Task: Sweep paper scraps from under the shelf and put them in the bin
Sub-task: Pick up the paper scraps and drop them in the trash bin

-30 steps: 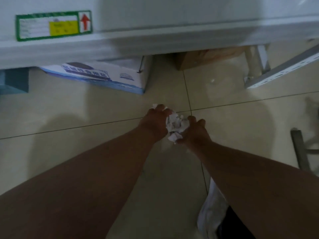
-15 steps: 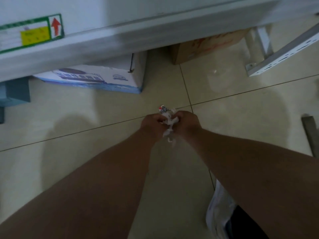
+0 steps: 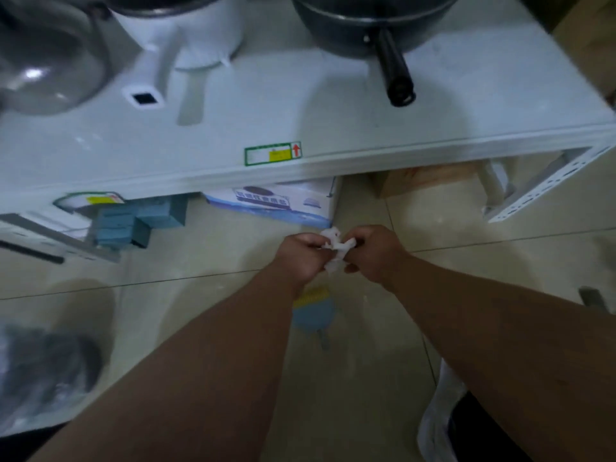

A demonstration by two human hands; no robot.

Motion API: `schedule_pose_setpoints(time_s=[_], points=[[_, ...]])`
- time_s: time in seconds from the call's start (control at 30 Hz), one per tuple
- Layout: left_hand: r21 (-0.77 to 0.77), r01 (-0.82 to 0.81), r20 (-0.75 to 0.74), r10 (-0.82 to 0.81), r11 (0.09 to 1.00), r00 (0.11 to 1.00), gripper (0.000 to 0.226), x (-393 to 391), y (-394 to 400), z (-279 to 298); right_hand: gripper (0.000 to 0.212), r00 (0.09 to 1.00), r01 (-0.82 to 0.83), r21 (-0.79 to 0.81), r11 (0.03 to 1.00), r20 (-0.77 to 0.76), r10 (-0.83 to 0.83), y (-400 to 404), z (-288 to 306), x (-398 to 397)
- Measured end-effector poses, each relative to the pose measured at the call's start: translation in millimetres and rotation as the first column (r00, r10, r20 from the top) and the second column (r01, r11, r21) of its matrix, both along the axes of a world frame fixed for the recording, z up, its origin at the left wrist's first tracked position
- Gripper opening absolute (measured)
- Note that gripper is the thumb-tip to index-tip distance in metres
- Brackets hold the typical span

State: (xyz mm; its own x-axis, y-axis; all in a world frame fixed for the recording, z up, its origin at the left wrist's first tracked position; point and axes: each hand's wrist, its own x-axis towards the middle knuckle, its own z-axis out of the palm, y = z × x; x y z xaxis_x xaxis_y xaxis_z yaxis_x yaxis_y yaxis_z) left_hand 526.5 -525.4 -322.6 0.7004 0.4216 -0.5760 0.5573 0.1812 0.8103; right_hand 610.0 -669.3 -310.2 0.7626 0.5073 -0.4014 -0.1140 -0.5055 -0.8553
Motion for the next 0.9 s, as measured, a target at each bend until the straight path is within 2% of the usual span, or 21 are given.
schedule_pose_setpoints(time_s=[0.17,0.3,0.47,0.63,0.77,0.9], points=[[0.032,-0.120,0.071,0.118,0.992,0.990,0.019,-57.0,39.2,76.5,0.019,0.999,-0.021,0.118,0.993,-0.035,0.025,46.1,67.0,-47.5],[0.069,-0.173,0.115,0.165,0.982,0.980,0.022,-107.4,76.5,133.7,0.018,0.995,-0.100,0.184,0.978,0.046,0.093,91.3,114.4,-89.2],[0.123,-0.282,0.158,0.262,0.951,0.952,0.018,-176.0,121.6,195.7,0.011,0.984,-0.175,0.271,0.946,0.059,0.165,152.4,163.5,-145.0],[0.232,-0.382,0.213,0.337,0.895,0.917,0.014,-249.2,171.6,245.7,0.016,0.951,-0.305,0.377,0.875,0.079,0.298,212.9,212.0,-199.4],[0.268,-0.475,0.226,0.425,0.838,0.877,0.016,-303.3,207.4,278.2,0.016,0.910,-0.415,0.361,0.835,0.152,0.386,262.0,244.2,-240.1],[0.316,-0.532,0.237,0.477,0.786,0.846,0.015,-349.7,234.8,299.3,0.017,0.875,-0.479,0.383,0.790,0.141,0.463,302.4,266.7,-281.9]])
